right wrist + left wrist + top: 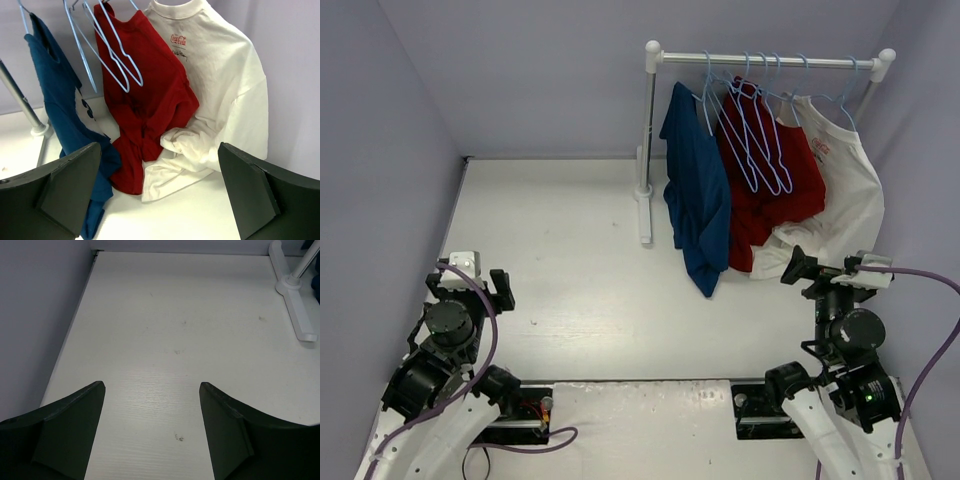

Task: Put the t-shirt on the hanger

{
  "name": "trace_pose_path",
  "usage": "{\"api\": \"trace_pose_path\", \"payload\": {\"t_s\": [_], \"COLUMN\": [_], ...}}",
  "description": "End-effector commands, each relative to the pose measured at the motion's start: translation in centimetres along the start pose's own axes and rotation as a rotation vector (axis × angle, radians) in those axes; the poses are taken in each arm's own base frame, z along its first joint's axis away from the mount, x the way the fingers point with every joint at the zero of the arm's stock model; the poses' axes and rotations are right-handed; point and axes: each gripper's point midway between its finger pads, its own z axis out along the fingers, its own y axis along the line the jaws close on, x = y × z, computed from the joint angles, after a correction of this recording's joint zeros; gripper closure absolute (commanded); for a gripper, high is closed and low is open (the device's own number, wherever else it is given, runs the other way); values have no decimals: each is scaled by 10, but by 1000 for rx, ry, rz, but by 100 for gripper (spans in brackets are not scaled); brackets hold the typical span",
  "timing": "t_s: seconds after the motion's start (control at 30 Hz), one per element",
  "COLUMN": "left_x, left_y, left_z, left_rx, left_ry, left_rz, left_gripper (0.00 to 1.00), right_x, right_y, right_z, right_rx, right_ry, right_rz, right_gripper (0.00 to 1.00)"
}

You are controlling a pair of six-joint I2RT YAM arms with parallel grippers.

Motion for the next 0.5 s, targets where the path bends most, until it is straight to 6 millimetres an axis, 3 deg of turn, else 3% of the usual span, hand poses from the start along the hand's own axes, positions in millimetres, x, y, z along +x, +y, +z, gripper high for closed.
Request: {"api": "trace_pose_path", "payload": {"t_s": [0.0, 0.47], "left_x": [-12, -11], "left_y": [4, 2], "left_z": [2, 4], "left_rx": [-36, -27], "left_ry": [-26, -18], "left_rz": [-33, -6], "left_gripper": [28, 23], "right_x": [-7, -3], "right_y": [-7, -11], "right_z": [2, -1], "right_rx": [53, 68], "right_ry": [-54, -59], "right_rz": [80, 85], "right_gripper": [0, 0]}}
